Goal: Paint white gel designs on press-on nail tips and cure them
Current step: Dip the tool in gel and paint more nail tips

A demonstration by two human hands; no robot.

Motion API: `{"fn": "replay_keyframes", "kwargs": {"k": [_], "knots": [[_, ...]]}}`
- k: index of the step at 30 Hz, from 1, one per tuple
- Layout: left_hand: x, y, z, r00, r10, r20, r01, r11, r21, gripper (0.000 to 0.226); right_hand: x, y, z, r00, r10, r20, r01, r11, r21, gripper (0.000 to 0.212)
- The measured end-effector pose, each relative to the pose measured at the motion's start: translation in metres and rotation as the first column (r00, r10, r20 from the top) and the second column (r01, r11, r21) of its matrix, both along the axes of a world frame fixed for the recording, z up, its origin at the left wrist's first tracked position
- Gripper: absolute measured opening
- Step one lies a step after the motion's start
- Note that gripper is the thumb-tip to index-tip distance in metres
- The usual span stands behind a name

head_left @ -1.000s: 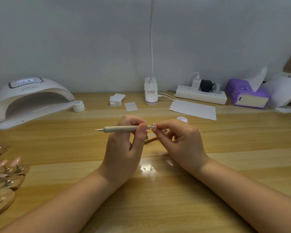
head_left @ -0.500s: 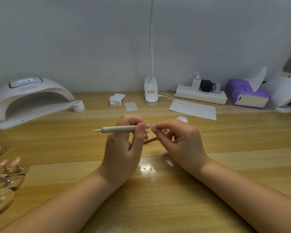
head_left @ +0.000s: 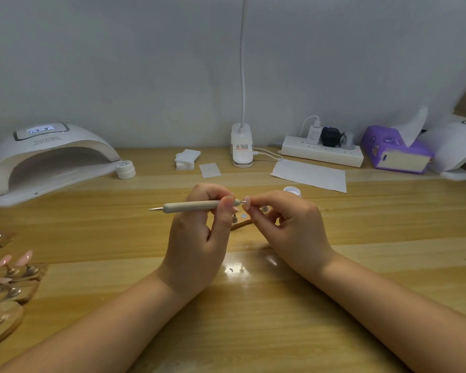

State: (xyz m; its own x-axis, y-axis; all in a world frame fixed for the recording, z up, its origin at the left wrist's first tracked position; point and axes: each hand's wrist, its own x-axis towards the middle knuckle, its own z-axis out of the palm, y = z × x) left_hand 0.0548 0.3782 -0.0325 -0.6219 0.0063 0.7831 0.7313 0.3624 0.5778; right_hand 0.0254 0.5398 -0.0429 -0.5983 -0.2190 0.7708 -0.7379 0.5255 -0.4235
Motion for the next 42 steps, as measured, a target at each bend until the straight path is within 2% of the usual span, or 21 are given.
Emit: {"fn": "replay_keyframes", "kwargs": {"k": [13, 25, 32, 36, 42], "knots": [[0.0, 0.0, 0.002, 0.999, 0.031, 0.01, -0.031, 0.996, 0.078, 0.008, 0.001, 0.0, 0.001, 0.999, 0.001, 0.033, 0.0, 1.0, -0.03, 0.008], [-0.002, 0.0, 0.0, 1.0, -0.007, 0.016, 0.007, 0.999, 0.048, 0.006, 0.002, -0.001, 0.001, 0.999, 0.001, 0.048, 0.0, 1.0, -0.017, 0.009], [-0.007, -0.002, -0.003, 0.995, 0.036, 0.098, -0.051, 0.988, 0.147, 0.008, -0.001, -0.001, 0.001, 0.977, -0.075, 0.202, 0.089, 0.994, -0.065, 0.008], [-0.012, -0.003, -0.005, 0.975, 0.01, 0.22, -0.071, 0.959, 0.273, 0.01, -0.005, -0.003, -0.001, 0.938, -0.148, 0.314, 0.133, 0.989, 0.067, 0.01], [-0.016, -0.005, -0.006, 0.963, -0.031, 0.266, -0.069, 0.931, 0.358, 0.009, -0.011, -0.009, -0.001, 0.898, -0.224, 0.379, 0.131, 0.958, 0.255, 0.014]]}}
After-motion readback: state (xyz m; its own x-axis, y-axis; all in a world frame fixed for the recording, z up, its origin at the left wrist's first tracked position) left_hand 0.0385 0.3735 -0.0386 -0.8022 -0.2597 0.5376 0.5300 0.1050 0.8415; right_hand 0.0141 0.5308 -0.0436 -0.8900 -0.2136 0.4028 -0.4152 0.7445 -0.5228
